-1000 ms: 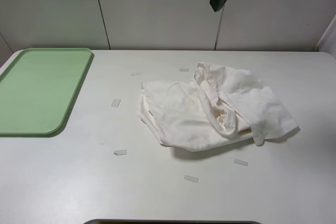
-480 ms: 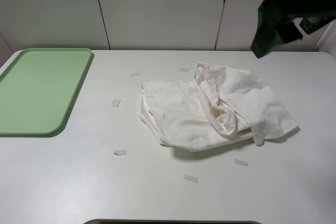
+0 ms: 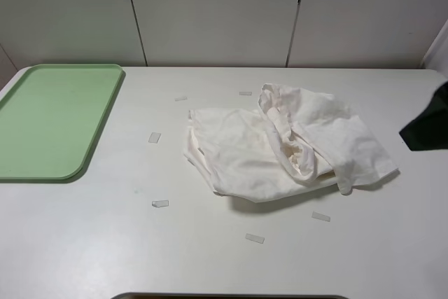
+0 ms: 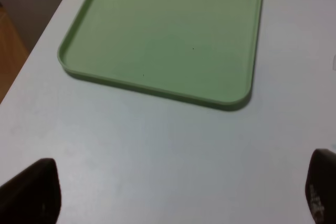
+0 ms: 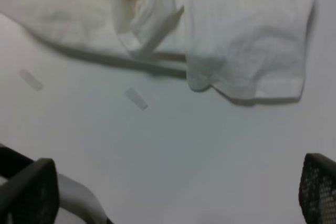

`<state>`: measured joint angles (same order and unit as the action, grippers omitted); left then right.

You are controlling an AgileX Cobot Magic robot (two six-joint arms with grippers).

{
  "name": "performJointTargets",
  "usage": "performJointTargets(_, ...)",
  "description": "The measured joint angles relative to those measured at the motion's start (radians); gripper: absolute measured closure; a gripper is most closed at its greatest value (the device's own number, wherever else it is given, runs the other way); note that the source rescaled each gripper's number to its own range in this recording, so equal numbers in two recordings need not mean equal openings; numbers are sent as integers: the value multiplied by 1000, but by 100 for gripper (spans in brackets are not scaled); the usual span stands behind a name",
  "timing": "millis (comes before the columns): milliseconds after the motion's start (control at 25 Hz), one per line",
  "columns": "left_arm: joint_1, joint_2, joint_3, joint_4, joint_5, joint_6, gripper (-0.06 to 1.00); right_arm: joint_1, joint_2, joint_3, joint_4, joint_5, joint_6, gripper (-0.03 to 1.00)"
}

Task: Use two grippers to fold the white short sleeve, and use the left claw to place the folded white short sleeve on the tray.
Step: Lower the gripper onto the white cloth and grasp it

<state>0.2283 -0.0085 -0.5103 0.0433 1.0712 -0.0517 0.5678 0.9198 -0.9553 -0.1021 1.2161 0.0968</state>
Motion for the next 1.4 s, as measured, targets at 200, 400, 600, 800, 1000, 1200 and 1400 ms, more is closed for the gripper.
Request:
performJointTargets(200,0,0,0,0,0,0,2,-7,-124,84,13,-24,0,-3)
performJointTargets(400,0,0,0,0,0,0,2,-111,-303,190,54,-107,0,-3)
performJointTargets(600,0,0,0,0,0,0,2,-321,-539,341,91,-191,0,-3)
performJointTargets(800,0,0,0,0,0,0,2,-449,-713,430,112,-192,0,-3)
performJointTargets(1000,0,0,0,0,0,0,2,-557,-885,464,116,-191,-4,-3)
performJointTargets(1200,0,0,0,0,0,0,2,-613,-925,465,116,-191,-6,-3)
performJointTargets(1400,0,0,0,0,0,0,2,-615,-925,465,117,-191,-6,-3)
